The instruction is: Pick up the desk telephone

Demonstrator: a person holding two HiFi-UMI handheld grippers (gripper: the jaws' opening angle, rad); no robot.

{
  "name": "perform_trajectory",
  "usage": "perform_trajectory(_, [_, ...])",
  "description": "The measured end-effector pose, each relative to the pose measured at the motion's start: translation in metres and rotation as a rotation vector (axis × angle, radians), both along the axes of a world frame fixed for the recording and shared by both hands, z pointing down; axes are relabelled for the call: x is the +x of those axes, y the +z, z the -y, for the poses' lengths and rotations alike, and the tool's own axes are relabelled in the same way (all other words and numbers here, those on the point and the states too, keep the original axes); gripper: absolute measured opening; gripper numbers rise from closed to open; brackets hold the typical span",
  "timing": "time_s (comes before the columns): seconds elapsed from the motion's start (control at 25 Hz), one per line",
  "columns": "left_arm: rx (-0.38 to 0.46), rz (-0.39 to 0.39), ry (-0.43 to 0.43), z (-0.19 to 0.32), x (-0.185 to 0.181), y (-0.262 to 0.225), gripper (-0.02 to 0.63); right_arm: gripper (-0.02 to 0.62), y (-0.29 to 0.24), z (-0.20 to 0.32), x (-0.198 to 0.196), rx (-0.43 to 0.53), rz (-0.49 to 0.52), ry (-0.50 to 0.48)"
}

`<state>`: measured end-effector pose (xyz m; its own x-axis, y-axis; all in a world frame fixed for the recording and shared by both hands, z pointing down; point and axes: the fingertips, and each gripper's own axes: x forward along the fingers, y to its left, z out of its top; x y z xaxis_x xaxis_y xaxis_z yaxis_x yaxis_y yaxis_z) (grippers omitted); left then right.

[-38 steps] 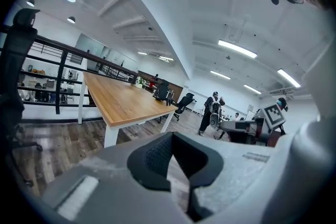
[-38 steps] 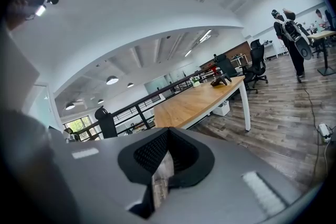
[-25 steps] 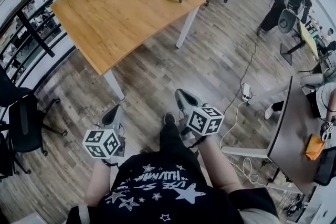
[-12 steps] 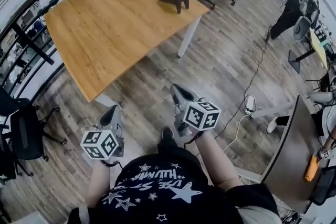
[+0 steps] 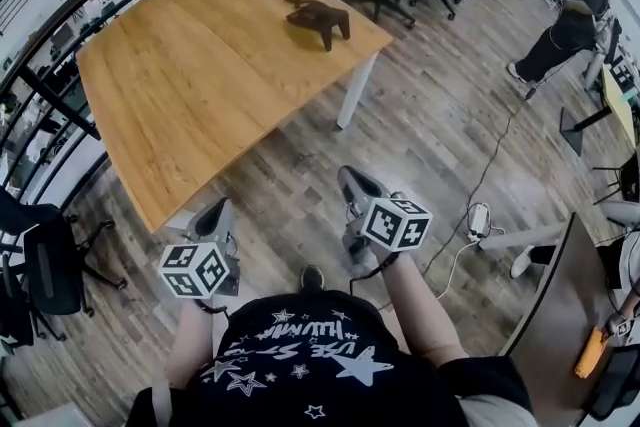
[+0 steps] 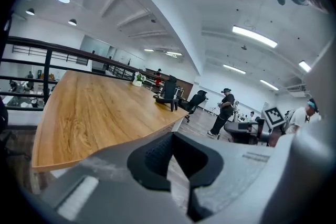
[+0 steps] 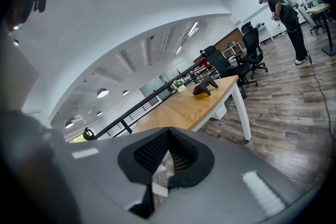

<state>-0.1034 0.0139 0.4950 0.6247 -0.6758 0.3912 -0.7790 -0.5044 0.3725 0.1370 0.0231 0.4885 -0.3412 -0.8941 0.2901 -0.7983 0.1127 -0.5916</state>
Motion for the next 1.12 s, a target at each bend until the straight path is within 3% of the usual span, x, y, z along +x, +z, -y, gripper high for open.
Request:
perform_trajectory(0.56, [-0.038,0.016,-0.023,0.044,0.033,0.011,0.002,0.002,0.029,0.041,0.023,-0.064,0.057,-0.032])
perform_trajectory(0.88, [-0.061,-0.028,0.022,0.122,0.078,0.009,0.002,0.002,0.022,0.103,0.067,-0.103,0.048,0.020])
perform_trajectory(1.12, [-0.060,-0.046,0.014,0.195,0.080,0.009,0.002,0.002,0.018,0.176,0.071,-0.113,0.050,0.032])
